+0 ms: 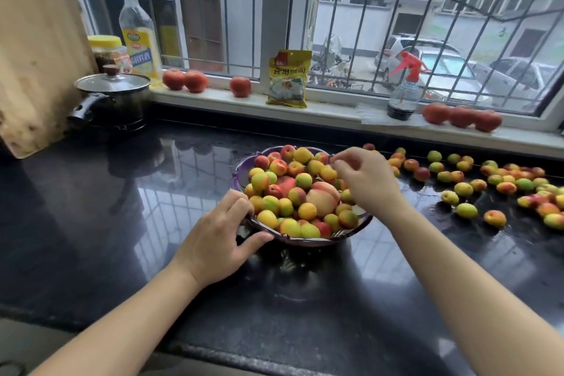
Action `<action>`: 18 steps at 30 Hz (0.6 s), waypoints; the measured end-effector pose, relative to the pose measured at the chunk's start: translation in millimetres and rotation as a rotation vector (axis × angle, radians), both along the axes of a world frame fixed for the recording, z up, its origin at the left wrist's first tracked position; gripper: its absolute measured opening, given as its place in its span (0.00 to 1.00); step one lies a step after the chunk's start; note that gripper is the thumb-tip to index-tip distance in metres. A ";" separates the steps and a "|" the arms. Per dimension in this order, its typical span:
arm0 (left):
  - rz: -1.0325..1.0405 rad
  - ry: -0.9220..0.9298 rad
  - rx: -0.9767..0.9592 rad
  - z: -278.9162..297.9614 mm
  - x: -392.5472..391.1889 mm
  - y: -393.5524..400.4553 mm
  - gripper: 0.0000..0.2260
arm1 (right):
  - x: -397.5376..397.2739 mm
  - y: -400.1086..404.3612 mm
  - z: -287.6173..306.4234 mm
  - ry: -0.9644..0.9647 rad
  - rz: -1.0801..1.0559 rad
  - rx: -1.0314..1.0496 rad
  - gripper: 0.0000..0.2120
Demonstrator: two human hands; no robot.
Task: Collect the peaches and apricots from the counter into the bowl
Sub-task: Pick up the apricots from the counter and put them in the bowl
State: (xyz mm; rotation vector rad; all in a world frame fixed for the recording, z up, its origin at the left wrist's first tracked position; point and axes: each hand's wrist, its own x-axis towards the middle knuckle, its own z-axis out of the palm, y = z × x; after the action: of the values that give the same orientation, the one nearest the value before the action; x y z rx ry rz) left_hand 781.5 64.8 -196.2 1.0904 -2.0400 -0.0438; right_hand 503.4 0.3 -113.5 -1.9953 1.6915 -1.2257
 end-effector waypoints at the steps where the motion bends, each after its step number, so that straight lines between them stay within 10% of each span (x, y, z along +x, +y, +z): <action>1: -0.004 -0.003 -0.011 -1.1 0.3 -1.4 0.27 | -16.4 -0.3 -5.8 -0.011 -0.073 -0.006 0.07; 9: 0.048 -0.012 -0.115 -4.6 -23.9 -2.0 0.25 | -107.2 -32.9 -62.0 0.128 -0.414 0.155 0.15; 18: 0.059 -0.030 -0.091 -4.4 -25.2 0.5 0.24 | -132.6 -94.7 -89.7 0.560 -0.337 0.276 0.25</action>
State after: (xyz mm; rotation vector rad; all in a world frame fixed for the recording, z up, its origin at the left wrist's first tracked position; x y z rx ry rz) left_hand 756.3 65.3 -200.6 1.0990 -2.0148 0.0953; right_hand 370.8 -94.4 -203.2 -2.0496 2.3814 -0.4742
